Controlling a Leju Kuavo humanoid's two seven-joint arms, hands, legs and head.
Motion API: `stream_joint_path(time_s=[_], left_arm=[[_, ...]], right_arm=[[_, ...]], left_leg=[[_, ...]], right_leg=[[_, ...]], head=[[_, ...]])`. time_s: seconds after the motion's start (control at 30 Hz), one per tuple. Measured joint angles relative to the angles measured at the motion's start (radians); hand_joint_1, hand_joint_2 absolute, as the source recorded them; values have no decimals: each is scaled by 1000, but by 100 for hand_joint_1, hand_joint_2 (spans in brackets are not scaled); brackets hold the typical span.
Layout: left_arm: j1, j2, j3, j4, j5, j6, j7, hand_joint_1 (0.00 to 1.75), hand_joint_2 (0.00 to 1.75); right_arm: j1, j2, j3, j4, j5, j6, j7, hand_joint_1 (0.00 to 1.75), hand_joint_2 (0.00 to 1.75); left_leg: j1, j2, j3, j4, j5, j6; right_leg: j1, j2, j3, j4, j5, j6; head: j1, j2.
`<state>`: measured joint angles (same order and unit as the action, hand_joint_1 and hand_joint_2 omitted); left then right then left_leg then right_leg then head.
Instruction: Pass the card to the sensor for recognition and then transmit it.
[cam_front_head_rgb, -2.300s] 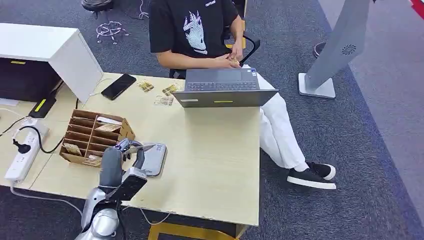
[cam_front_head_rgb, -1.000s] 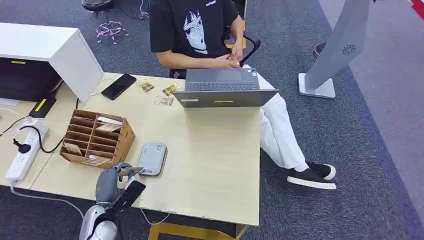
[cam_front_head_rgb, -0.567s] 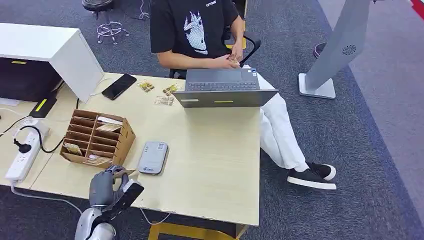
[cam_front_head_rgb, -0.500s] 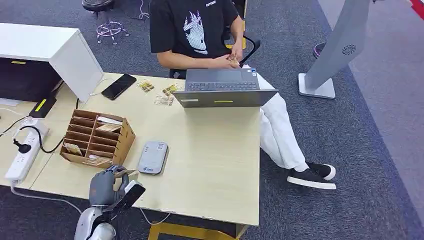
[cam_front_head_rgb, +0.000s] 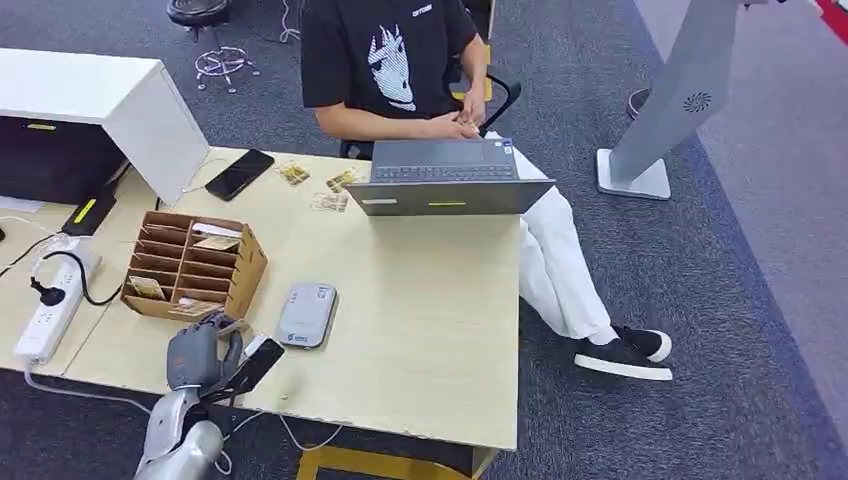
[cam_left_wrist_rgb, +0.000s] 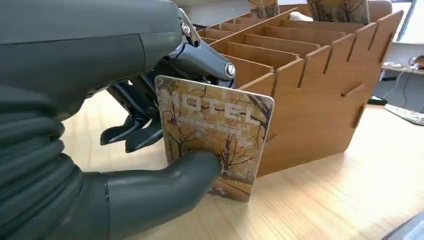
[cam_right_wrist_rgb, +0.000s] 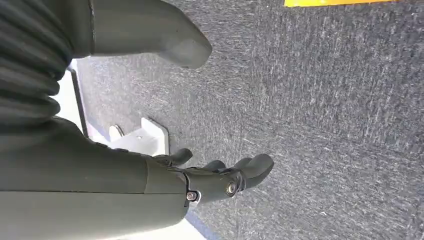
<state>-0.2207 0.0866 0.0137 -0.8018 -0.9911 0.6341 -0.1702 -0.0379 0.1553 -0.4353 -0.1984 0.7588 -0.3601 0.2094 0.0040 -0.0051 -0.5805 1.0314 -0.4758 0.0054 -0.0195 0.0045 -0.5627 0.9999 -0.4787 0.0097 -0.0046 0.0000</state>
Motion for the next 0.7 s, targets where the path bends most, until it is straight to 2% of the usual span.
stream_joint_path(time_s=[0.07, 0.13, 0.3, 0.43, 0.53, 0.7], left_arm=[[-1, -5, 0, -1, 10, 11, -28, 175, 175], [10, -10, -1, -46, 37, 15, -54, 175, 175], [53, -19, -41, -305, 85, -21, -59, 175, 175], [70, -19, -59, -409, 92, -24, -63, 175, 175], [90, -19, -81, -501, 108, 12, -125, 175, 175], [133, -18, -129, -689, 131, 19, -138, 175, 175]], right_arm=[[0, 0, -3, 0, 6, 0, 9, 0, 175], [1, 0, -9, 0, 8, 0, 11, 0, 175], [3, 0, -29, 0, 8, 0, 5, 0, 175], [4, 1, -35, 0, 8, -1, 3, 0, 175], [3, 2, -43, -1, 8, 0, -10, 0, 175], [3, 4, -56, 0, 11, 0, -3, 0, 175]], left_leg=[[0, 0, 0, 0, 1, 0], [0, 0, 0, 0, 1, 0], [0, 0, -3, 1, 1, 1], [0, 1, -3, 1, 0, 1], [0, 0, -4, 1, 0, 1], [0, 1, -4, 1, 0, 1]], right_leg=[[0, 0, 0, 0, 0, 0], [0, 1, 0, 0, 0, 0], [0, 1, -1, 0, 1, 1], [0, 2, -3, 0, 1, 1], [0, 1, -3, 0, 0, 1], [0, 1, -4, 0, 0, 1]], head=[[0, 0], [0, 0], [0, 0], [0, 0], [0, 0], [0, 0]])
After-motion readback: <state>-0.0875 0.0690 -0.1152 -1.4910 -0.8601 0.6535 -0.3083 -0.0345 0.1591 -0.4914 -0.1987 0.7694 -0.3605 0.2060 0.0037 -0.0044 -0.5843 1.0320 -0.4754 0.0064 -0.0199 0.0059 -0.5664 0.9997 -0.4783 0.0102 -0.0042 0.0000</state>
